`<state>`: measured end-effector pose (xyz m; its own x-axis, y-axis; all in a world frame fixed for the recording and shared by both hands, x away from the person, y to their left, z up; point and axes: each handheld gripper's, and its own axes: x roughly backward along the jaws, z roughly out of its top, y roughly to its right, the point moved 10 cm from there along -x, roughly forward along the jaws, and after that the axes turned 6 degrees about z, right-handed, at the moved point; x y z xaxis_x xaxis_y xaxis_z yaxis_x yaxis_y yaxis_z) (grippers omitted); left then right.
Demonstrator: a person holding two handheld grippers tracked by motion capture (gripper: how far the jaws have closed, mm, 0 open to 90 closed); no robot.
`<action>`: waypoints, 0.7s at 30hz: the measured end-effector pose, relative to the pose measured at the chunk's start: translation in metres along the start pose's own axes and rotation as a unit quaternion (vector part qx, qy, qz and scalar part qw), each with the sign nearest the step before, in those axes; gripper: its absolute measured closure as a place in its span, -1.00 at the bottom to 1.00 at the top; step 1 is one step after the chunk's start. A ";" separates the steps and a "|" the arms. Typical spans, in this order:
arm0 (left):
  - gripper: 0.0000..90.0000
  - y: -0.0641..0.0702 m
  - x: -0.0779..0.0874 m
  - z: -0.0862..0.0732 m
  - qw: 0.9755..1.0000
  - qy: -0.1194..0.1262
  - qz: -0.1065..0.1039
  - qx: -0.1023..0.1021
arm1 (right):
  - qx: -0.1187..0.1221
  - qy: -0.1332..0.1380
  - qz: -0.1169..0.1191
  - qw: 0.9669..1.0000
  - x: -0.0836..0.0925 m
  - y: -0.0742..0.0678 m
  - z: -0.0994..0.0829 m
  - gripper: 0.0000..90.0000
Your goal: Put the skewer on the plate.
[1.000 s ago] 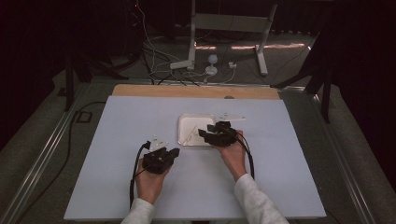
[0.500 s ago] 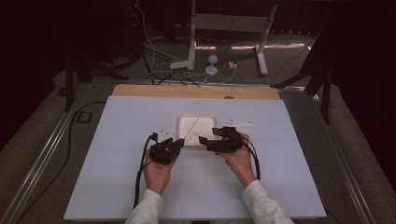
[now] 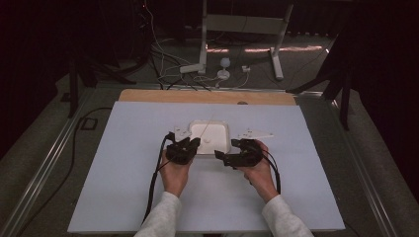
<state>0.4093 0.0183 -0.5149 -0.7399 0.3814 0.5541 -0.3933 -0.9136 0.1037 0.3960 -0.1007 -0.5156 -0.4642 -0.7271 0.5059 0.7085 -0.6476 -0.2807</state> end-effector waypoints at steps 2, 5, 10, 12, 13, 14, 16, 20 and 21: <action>0.98 0.000 -0.002 0.001 1.000 -0.001 0.003 0.003 | 0.000 0.000 -0.001 1.000 0.002 0.001 -0.002 -0.67; 0.98 -0.001 -0.006 0.002 1.000 -0.002 0.008 0.006 | -0.001 0.001 -0.005 1.000 0.005 0.003 -0.005 -0.68; 0.98 -0.001 -0.015 0.001 1.000 -0.006 0.017 0.011 | -0.001 0.006 -0.013 1.000 0.011 0.006 -0.008 -0.71; 0.98 -0.001 -0.020 0.000 1.000 -0.009 0.020 0.015 | -0.003 0.012 -0.014 1.000 0.014 0.006 -0.009 -0.71; 0.98 -0.001 -0.023 0.000 1.000 -0.010 0.021 0.018 | -0.004 0.014 -0.013 1.000 0.016 0.007 -0.009 -0.71; 0.98 -0.001 -0.025 -0.001 0.999 -0.012 0.024 0.018 | -0.005 0.016 -0.013 1.000 0.018 0.007 -0.010 -0.71; 0.98 0.000 -0.030 -0.003 0.999 -0.018 0.026 0.016 | -0.006 0.018 -0.013 1.000 0.022 0.008 -0.012 -0.71; 0.98 0.001 -0.039 -0.008 0.999 -0.030 0.036 0.011 | -0.008 0.025 -0.012 1.000 0.029 0.009 -0.014 -0.70; 0.98 0.000 -0.040 -0.009 0.999 -0.033 0.039 0.014 | -0.009 0.026 -0.012 1.000 0.030 0.009 -0.015 -0.70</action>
<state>0.4336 0.0039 -0.5448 -0.7296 0.2997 0.6148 -0.3202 -0.9440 0.0801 0.3804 -0.1318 -0.5147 -0.5081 -0.7220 0.4697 0.6874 -0.6685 -0.2841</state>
